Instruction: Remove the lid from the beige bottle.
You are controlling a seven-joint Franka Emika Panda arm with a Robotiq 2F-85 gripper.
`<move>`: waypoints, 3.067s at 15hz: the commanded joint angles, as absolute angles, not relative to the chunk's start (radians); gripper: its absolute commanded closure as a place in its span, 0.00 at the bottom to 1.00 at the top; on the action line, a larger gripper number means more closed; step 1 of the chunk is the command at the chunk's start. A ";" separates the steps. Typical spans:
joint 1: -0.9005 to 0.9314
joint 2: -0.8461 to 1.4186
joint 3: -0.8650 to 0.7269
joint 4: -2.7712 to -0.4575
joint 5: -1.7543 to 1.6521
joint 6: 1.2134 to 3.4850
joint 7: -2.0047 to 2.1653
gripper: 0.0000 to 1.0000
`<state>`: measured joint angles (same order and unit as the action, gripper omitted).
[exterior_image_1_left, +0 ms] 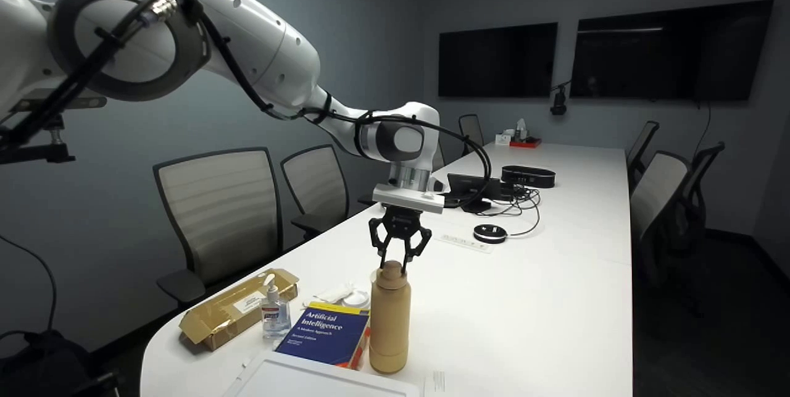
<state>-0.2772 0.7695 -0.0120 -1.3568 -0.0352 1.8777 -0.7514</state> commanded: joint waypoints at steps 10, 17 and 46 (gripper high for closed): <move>-0.252 0.787 -0.007 -1.257 -0.100 1.721 -0.986 0.80; -0.234 0.794 -0.017 -1.243 -0.133 1.719 -1.015 0.80; -0.246 0.758 -0.046 -1.292 0.056 1.793 -0.125 0.80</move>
<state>-0.2602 0.7954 -0.0316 -1.2627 0.0197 1.7808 -0.2027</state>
